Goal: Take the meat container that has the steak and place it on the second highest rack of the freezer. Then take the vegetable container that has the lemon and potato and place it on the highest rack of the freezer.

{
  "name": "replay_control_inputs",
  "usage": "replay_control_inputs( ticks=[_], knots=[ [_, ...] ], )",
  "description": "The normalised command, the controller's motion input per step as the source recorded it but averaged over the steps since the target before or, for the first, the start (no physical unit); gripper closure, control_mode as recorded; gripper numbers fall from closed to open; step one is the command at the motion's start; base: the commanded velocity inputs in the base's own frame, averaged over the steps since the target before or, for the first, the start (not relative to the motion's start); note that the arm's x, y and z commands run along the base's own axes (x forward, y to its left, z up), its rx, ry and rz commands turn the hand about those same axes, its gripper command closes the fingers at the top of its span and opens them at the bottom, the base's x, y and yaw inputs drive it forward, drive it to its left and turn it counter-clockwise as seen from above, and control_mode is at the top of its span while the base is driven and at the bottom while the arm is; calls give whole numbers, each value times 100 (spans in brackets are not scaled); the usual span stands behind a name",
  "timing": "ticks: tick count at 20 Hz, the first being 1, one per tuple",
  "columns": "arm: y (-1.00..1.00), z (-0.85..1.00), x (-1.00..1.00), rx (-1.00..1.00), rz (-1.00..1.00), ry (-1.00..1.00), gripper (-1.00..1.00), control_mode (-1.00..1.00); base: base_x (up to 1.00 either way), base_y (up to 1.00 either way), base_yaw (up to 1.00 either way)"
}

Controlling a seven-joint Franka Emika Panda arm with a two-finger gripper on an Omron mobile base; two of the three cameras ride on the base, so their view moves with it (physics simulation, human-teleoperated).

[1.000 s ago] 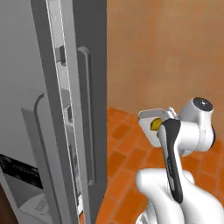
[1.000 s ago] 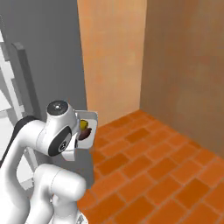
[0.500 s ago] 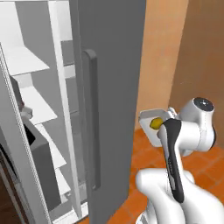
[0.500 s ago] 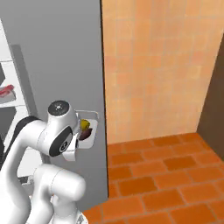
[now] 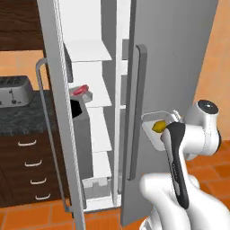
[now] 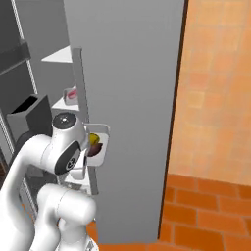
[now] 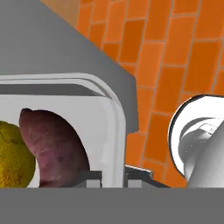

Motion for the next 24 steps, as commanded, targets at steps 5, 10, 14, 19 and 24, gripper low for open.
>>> replay_control_inputs(
  ticks=[5,10,14,19,24],
  knots=[
    [0,0,0,0,0,0,100,100,6,1,47],
    [0,0,0,0,0,0,100,100,29,14,27],
    [0,0,0,0,0,0,100,100,52,20,19],
    [0,0,0,0,0,0,100,100,59,31,19],
    [0,0,0,0,0,0,100,100,22,32,17]
  ],
)
